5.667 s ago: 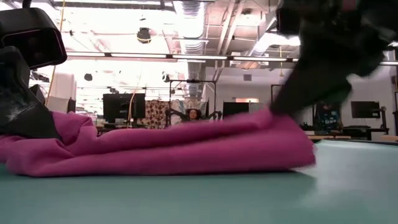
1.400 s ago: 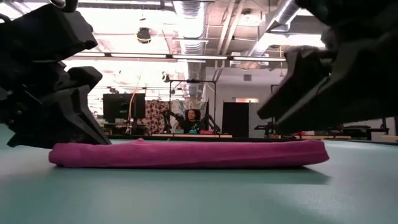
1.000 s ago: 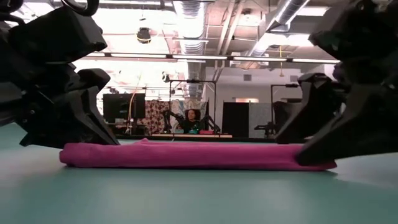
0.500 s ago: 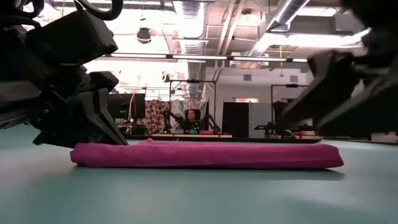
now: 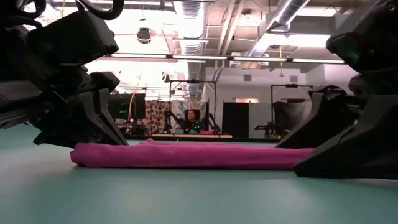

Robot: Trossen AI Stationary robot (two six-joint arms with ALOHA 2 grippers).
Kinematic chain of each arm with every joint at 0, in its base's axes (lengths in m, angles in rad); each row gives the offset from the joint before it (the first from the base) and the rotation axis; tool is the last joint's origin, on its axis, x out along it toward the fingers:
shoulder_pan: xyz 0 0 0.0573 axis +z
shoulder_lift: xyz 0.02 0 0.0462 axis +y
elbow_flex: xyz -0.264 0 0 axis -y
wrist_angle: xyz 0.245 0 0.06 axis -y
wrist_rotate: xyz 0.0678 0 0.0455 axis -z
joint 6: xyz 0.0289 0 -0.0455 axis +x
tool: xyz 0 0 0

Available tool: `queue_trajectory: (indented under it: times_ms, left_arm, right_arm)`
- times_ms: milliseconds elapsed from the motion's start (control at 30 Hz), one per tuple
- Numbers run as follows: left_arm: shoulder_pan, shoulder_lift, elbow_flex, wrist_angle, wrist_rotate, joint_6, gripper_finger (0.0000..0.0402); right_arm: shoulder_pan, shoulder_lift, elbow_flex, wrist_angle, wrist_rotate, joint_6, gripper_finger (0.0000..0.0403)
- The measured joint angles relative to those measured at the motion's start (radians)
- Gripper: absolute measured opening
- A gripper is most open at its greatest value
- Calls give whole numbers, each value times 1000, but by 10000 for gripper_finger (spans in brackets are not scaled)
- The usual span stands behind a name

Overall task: Roll towel
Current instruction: Roll the pink towel

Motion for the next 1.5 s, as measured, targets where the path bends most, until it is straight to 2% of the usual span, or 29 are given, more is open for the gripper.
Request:
queue_trajectory:
  times_ms: [100,200,300,433,633,867,967,1033,1133,1200,1267,1500]
  left_arm:
    - [1,0,0,1,3,20,0]
    - [2,0,0,2,6,27,0]
    - [6,-1,0,2,20,28,0]
    - [8,-1,0,2,29,29,0]
    - [9,-1,0,3,31,33,0]
    - [7,0,-1,27,39,36,0]
    - [-1,-25,-2,61,81,67,0]
    - [-11,-67,-2,65,99,83,0]
    - [-25,-134,-5,70,70,107,0]
    - [-36,-162,-5,113,-9,128,0]
    - [-41,-162,-28,227,-56,169,0]
    - [-30,-86,-158,528,-61,177,0]
  right_arm:
    - [17,0,5,-74,47,70,265]
    - [24,2,4,-89,96,69,265]
    - [19,2,2,-94,98,57,264]
    - [3,1,3,-140,79,125,248]
    - [-8,0,3,-157,60,155,185]
    - [-9,0,2,-164,60,192,72]
    - [-9,0,8,-176,65,211,29]
    - [-7,1,20,-188,66,208,13]
    - [-6,3,37,-203,72,203,16]
    - [-6,3,47,-213,66,203,18]
    - [-6,4,55,-217,64,203,16]
    - [-5,2,85,-218,51,207,13]
